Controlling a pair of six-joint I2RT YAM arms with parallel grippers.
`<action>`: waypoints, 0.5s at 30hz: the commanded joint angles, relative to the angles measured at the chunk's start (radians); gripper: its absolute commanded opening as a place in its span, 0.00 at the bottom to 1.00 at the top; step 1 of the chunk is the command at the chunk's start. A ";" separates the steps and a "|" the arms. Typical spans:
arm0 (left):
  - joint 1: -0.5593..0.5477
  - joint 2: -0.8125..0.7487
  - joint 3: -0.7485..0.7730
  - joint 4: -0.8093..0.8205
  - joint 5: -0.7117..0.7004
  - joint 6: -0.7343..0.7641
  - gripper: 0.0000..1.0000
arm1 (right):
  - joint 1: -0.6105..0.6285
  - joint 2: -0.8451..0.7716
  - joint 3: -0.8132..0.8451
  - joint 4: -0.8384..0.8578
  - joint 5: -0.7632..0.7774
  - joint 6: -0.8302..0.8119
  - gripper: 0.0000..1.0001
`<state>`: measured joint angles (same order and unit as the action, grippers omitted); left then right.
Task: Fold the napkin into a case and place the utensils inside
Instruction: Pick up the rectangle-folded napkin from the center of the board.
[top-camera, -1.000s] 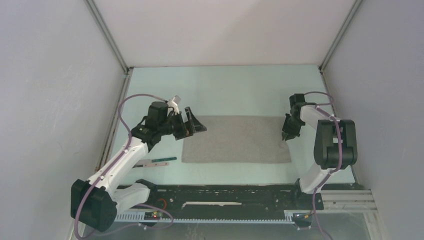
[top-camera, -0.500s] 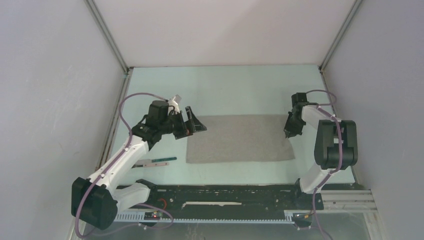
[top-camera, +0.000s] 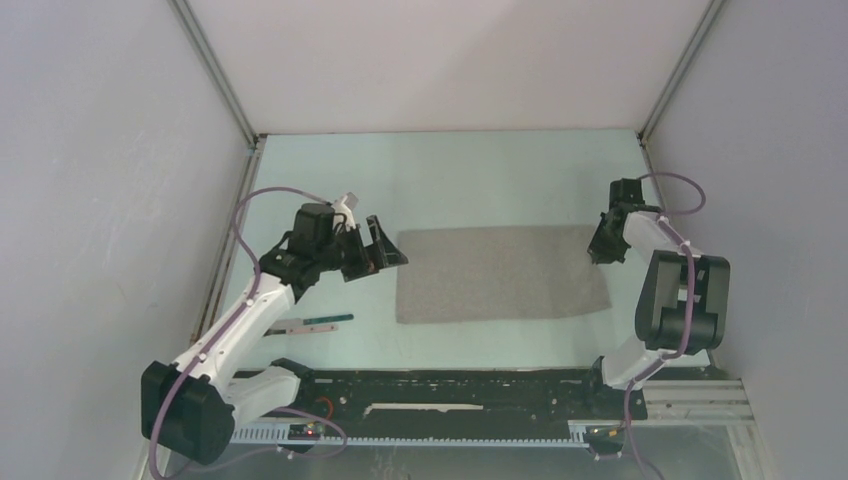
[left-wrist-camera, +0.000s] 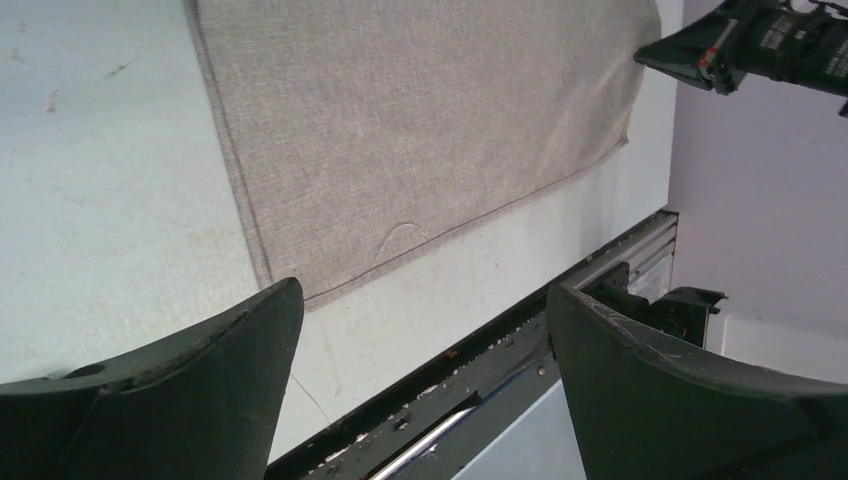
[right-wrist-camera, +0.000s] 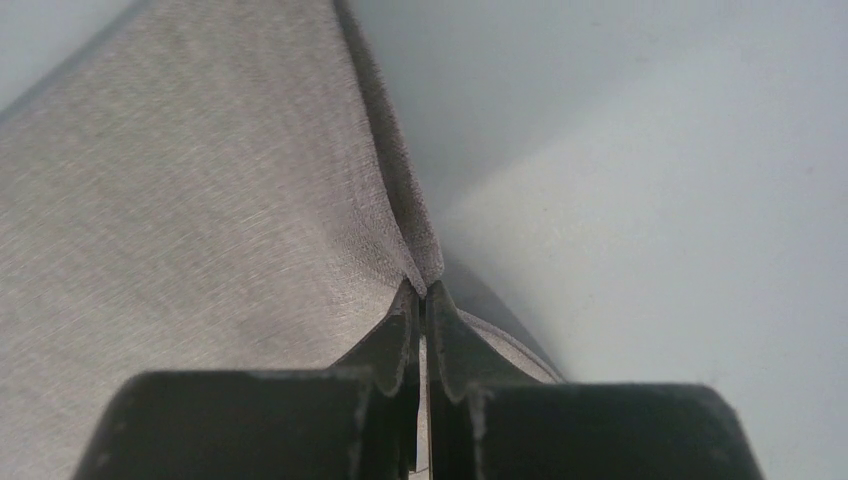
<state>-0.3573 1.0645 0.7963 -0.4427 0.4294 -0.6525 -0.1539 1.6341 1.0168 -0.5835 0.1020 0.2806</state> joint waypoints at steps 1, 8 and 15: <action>0.043 -0.025 0.035 -0.024 -0.014 0.040 1.00 | 0.042 -0.084 0.042 0.020 -0.005 -0.022 0.00; 0.112 -0.057 0.004 -0.025 0.017 0.052 1.00 | 0.195 -0.128 0.093 -0.080 0.013 0.003 0.00; 0.129 -0.066 -0.012 -0.027 0.020 0.058 1.00 | 0.491 -0.090 0.155 -0.149 0.020 0.108 0.00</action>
<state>-0.2432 1.0168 0.7952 -0.4751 0.4286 -0.6250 0.2085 1.5425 1.1137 -0.6750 0.1150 0.3092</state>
